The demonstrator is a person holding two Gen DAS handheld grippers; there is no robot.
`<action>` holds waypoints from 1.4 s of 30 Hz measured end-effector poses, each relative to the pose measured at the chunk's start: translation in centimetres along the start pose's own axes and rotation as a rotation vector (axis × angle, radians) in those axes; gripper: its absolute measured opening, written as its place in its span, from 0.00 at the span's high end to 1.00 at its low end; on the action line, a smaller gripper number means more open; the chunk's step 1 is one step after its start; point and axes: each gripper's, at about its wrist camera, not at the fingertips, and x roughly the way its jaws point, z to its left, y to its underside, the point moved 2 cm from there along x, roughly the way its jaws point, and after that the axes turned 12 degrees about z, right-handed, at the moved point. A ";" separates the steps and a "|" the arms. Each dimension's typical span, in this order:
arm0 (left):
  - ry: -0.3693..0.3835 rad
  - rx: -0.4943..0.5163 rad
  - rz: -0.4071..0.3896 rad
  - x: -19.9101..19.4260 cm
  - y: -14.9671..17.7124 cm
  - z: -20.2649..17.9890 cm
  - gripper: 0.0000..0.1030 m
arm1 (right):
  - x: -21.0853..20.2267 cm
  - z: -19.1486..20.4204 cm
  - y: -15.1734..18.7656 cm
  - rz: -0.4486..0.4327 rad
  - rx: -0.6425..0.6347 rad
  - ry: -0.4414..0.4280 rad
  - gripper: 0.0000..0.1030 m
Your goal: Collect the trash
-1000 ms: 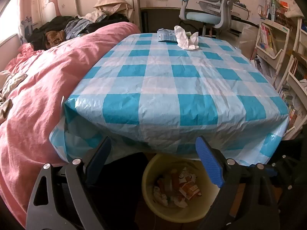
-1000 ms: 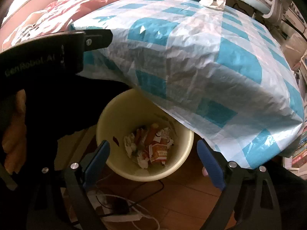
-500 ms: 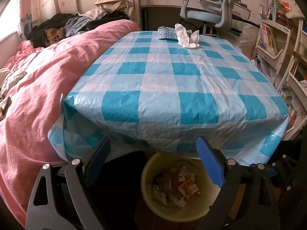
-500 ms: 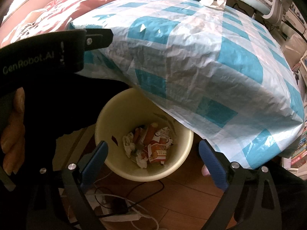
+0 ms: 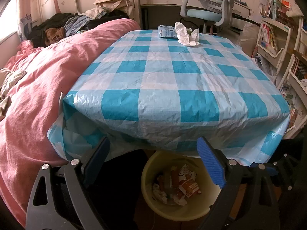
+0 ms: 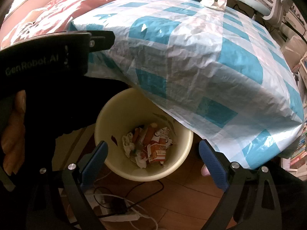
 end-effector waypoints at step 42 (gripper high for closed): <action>0.053 0.484 0.157 20.2 -42.0 -12.7 0.11 | -5.3 -3.3 -5.8 -0.256 0.093 -0.175 0.11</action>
